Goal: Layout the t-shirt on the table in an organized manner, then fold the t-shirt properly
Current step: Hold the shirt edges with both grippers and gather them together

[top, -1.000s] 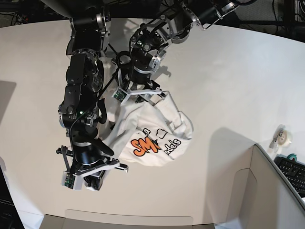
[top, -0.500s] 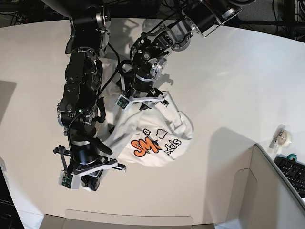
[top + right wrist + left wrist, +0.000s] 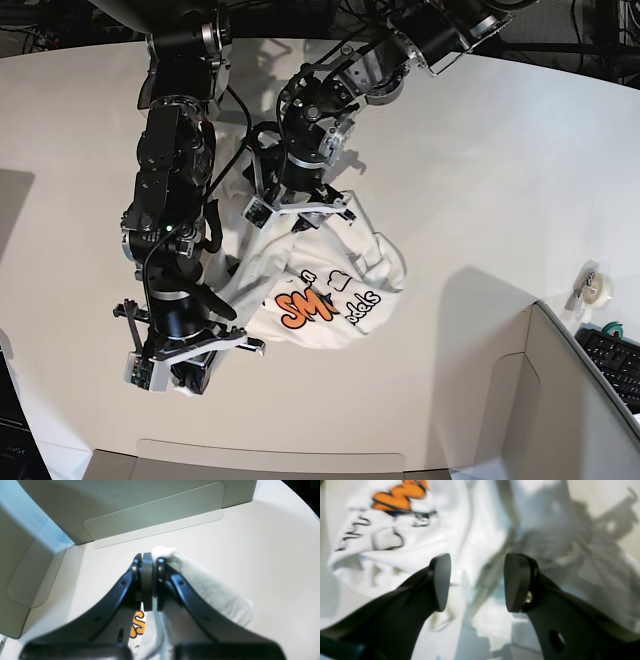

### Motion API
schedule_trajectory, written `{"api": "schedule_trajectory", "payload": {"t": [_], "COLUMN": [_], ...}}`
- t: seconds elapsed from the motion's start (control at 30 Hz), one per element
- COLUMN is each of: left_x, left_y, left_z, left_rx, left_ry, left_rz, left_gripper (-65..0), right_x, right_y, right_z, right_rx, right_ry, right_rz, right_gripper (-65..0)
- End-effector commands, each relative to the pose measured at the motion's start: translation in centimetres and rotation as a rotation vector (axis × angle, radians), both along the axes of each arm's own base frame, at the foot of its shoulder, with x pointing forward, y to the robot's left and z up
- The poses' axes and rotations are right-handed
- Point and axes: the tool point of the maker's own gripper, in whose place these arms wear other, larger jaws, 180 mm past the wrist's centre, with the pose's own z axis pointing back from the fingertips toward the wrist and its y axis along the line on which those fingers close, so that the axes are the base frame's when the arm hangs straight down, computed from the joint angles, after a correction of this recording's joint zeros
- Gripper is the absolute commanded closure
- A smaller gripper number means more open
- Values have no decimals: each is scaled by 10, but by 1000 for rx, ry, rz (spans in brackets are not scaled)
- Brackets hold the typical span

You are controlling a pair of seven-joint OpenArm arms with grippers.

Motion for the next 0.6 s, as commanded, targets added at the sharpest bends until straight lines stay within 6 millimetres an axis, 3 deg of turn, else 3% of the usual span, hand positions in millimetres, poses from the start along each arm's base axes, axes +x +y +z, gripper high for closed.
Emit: {"api": "schedule_trajectory", "payload": {"t": [0.0, 0.33, 0.57], "left_x": [9, 19, 29], "left_y": [0, 1, 6], "left_z": [13, 21, 11], "left_rx": [-8, -2, 43], "left_ry": [-37, -65, -53], "left_rz": [11, 12, 21], "left_gripper": [-316, -315, -290], "right_x": [2, 2, 2], "right_y": [1, 4, 4], "right_z": [24, 25, 25], "right_rx": [0, 9, 9], "right_ry": [-80, -80, -80], "right_rz": [2, 4, 4], "right_gripper": [0, 0, 0]}}
